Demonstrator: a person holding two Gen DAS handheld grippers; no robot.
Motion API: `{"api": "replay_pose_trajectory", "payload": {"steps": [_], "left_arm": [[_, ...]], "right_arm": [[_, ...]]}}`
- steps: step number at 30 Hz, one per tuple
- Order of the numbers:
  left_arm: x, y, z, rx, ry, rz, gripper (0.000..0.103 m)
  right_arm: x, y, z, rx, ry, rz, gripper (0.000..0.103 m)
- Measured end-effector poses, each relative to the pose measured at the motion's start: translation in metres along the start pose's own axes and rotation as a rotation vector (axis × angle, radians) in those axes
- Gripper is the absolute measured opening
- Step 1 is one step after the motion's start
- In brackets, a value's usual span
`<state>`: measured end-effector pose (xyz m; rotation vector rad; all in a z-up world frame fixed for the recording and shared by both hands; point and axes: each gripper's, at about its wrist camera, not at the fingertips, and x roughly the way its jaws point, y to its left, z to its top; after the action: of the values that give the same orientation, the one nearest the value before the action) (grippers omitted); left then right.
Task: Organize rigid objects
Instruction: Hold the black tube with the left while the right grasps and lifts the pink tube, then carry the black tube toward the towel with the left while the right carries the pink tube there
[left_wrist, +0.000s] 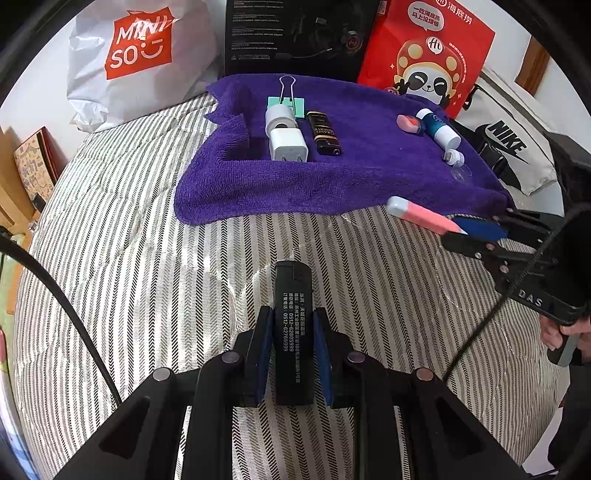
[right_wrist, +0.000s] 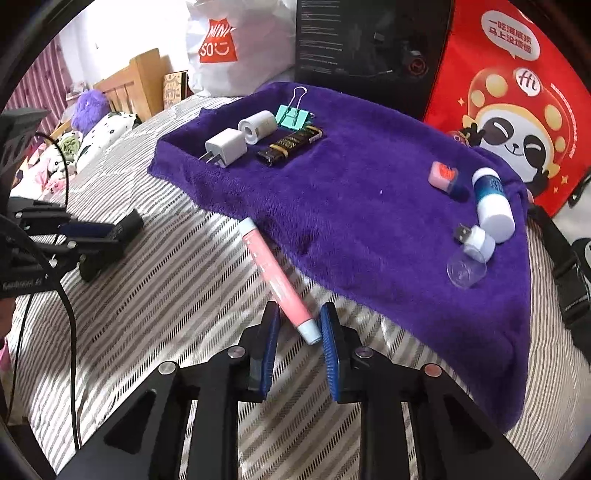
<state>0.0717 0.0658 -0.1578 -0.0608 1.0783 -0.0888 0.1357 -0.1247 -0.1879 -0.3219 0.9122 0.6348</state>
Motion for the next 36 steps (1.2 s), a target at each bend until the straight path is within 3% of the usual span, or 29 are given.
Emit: {"api": "replay_pose_trajectory", "payload": {"steps": [4,9,13,18,21,23,27,28,30,36], "left_arm": [[0.000,0.000,0.000,0.005,0.003,0.003,0.021],[0.000,-0.001,0.000,0.004,0.002,0.004,0.021],[0.000,-0.001,0.000,0.004,0.000,0.004,0.021],[0.001,-0.002,0.000,0.006,0.000,0.008,0.021],[0.001,-0.002,0.000,0.007,0.002,0.006,0.021],[0.001,-0.003,0.000,0.008,0.003,0.007,0.021],[0.002,-0.003,0.000,0.009,0.004,0.011,0.021],[0.002,-0.003,0.000,0.009,0.005,0.012,0.021],[0.002,-0.003,-0.001,0.009,0.005,0.012,0.021],[0.002,-0.005,-0.001,0.007,0.001,0.019,0.021]], "right_arm": [[0.006,0.008,0.010,-0.037,0.004,0.011,0.027],[0.007,0.015,0.012,-0.078,0.007,0.041,0.019],[-0.006,0.010,-0.007,-0.034,0.027,0.087,0.012],[-0.022,0.017,-0.033,-0.023,0.035,0.129,0.012],[-0.021,0.021,-0.031,-0.032,0.038,0.103,0.016],[-0.018,0.021,-0.025,-0.024,0.036,0.097,0.027],[-0.010,0.026,-0.014,-0.058,0.023,0.081,0.028],[-0.008,0.028,-0.012,-0.067,0.018,0.081,0.027],[-0.005,0.030,-0.007,-0.088,0.010,0.082,0.012],[-0.009,0.029,-0.011,-0.087,0.033,0.078,0.012]]}}
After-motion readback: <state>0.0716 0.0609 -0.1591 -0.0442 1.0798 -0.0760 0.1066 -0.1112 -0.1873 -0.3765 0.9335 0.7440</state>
